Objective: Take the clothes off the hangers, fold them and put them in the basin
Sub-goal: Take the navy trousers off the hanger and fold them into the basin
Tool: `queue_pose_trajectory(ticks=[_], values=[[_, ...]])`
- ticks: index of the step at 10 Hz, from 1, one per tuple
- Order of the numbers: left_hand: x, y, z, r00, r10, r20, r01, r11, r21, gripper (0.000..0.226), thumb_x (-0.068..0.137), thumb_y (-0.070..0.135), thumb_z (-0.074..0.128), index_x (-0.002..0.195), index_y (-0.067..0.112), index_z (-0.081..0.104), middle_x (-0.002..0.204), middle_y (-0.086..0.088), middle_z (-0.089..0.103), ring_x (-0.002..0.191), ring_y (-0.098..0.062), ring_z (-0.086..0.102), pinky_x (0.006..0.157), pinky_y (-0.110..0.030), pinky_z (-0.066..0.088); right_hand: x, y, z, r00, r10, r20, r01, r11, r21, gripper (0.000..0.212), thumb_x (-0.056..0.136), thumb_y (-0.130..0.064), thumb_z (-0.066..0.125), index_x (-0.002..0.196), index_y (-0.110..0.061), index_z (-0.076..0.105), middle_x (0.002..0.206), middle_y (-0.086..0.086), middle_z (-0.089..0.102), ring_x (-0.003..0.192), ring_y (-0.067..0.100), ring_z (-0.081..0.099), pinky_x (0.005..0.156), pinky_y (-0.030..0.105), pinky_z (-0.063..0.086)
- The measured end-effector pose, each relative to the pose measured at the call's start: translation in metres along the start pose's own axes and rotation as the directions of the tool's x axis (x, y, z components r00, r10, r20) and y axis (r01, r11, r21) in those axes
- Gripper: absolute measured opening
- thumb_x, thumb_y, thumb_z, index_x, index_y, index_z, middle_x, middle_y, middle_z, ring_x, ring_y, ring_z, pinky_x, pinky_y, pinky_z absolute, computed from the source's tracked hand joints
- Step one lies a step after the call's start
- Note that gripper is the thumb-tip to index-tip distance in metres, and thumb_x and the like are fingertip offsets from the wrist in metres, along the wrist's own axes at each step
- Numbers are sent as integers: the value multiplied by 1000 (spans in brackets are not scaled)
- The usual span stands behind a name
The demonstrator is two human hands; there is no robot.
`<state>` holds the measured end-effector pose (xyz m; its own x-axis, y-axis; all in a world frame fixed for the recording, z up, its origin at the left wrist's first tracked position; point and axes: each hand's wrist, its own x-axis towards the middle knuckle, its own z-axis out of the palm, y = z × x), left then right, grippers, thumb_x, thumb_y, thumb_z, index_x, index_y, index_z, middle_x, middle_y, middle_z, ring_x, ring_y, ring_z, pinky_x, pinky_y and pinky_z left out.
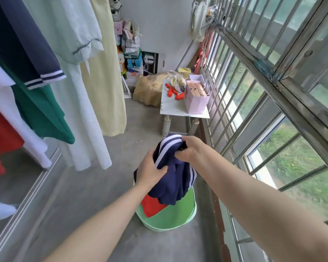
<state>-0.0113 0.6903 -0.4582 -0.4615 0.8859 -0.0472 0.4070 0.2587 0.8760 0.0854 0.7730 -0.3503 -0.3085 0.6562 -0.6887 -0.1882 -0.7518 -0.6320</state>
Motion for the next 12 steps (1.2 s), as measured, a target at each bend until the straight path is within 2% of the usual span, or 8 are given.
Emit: queue_pose_trajectory(ticks=[2, 3, 5, 8, 9, 10, 11, 12], values=[[17, 15, -16, 973, -60, 221, 31, 991, 132, 11, 80, 10, 52, 84, 20, 48, 82, -2, 60, 83, -30, 57, 73, -36, 45, 28, 5, -26, 994, -8, -108, 9, 1000, 10, 11, 96, -12, 43, 90, -5, 49, 81, 8, 48, 80, 23, 52, 65, 24, 52], [20, 35, -14, 931, -31, 363, -8, 994, 105, 7, 81, 11, 49, 88, 10, 49, 82, -3, 57, 80, -26, 52, 70, -34, 40, 39, 20, -41, 981, -75, -178, 67, 996, -54, 58, 77, -10, 66, 128, -17, 42, 106, 13, 52, 105, 27, 57, 84, 34, 50], [27, 44, 1, 833, -140, 536, 163, 987, 4, 27, 84, 5, 43, 105, 8, 59, 91, -6, 63, 82, -17, 55, 70, -26, 41, 20, 44, -70, 960, -272, 65, 280, 935, -220, 49, 89, 7, 33, 117, -18, 64, 72, 3, 54, 60, 11, 45, 64, 23, 41], [58, 28, 31, 763, -544, 348, 596, 801, -56, 26, 90, -1, 37, 112, -2, 51, 85, -12, 52, 89, -25, 50, 55, -26, 37, 46, 49, -97, 904, -188, 383, 379, 765, -520, 52, 86, -30, 68, 133, -34, 46, 126, -2, 57, 118, 12, 55, 104, 32, 42], [66, 37, 42, 750, -606, 267, 653, 742, -151, 20, 92, -4, 34, 82, 8, 46, 77, -8, 46, 72, -21, 47, 51, -25, 34, 63, 49, -105, 844, -139, 518, 506, 527, -683, 89, 70, -22, 81, 144, -28, 32, 141, -6, 42, 130, 7, 41, 109, 25, 32], [73, 40, 57, 720, -634, 281, 694, 652, -307, 23, 89, -8, 30, 84, 8, 46, 80, -11, 48, 65, -20, 46, 55, -26, 37, 82, 47, -117, 805, -240, 542, 590, 231, -774, 79, 61, -16, 70, 136, -23, 46, 131, -1, 55, 119, 13, 49, 100, 22, 36], [73, 45, 69, 652, -631, 420, 756, 503, -418, 22, 89, -2, 34, 91, 11, 52, 90, -14, 54, 72, -24, 53, 64, -31, 43, 96, 28, -127, 845, -348, 406, 516, 334, -789, 27, 61, -14, 56, 84, -26, 65, 78, -3, 64, 76, 19, 55, 71, 28, 44], [75, 45, 71, 594, -589, 549, 800, 508, -321, 23, 98, 31, 40, 94, 15, 56, 99, -16, 62, 90, -32, 61, 71, -40, 51, 109, 8, -127, 924, -262, 278, 381, 672, -634, 4, 66, -9, 55, 68, -12, 55, 64, 5, 50, 66, 17, 44, 63, 29, 38]])
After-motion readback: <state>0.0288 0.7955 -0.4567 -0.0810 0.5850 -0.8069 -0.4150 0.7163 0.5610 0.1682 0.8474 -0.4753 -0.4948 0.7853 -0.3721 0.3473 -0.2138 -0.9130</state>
